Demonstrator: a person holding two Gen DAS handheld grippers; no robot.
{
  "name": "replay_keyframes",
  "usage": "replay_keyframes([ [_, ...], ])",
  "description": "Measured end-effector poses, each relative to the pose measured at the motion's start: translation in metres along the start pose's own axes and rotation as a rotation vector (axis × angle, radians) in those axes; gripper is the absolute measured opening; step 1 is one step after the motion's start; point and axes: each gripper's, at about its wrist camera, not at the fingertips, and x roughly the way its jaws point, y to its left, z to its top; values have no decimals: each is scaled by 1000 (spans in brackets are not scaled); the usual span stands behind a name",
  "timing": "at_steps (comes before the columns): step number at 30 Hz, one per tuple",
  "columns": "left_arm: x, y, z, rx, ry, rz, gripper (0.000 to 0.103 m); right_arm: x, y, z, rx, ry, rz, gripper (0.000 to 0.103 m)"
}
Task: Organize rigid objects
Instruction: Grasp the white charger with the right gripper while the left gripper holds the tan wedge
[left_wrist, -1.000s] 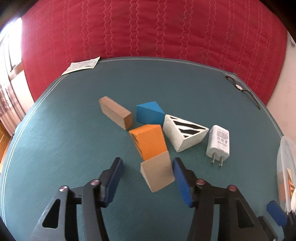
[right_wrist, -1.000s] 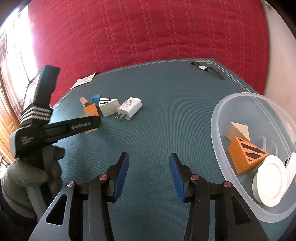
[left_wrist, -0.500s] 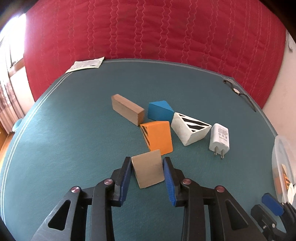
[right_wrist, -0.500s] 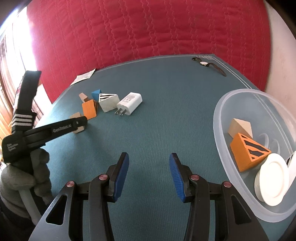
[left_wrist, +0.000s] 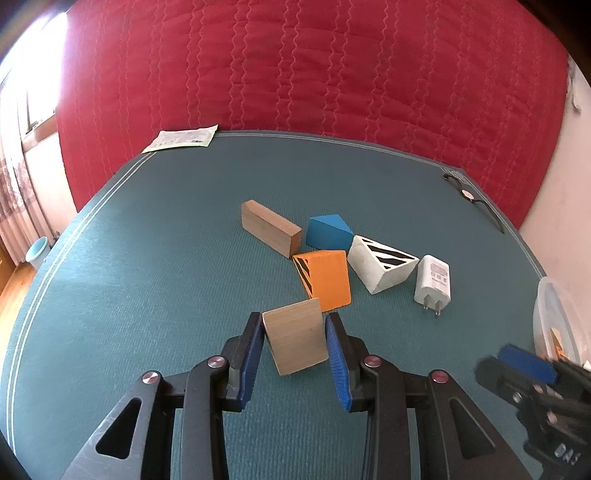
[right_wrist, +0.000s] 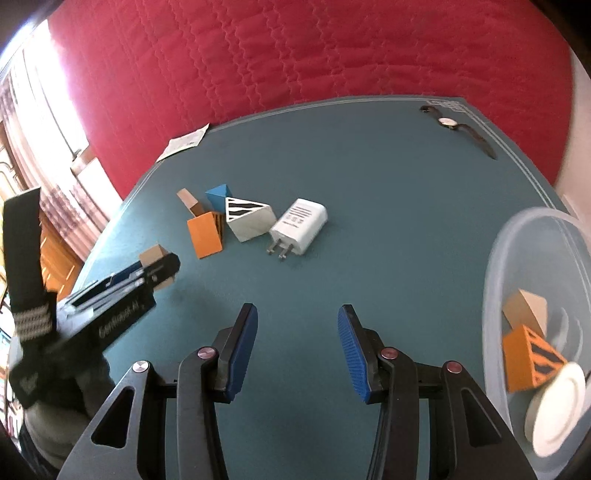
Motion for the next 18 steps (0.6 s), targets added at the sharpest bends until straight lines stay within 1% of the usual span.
replay_keyframes([
  [5,-2,2,0,-4,-6,-7,36,22,0,17,-14,-2,-17,47],
  [7,-2,3,1,-10,-10,-7,36,31,-3,24,7,2,-4,47],
  [10,-2,5,1,-22,-7,-8,36,41,-3,33,13,-18,5,47],
  [14,-1,7,1,-31,-3,-9,36,55,3,45,2,-31,-8,47],
  [18,-2,9,0,-35,-3,-13,36,68,8,51,-9,-34,-42,47],
])
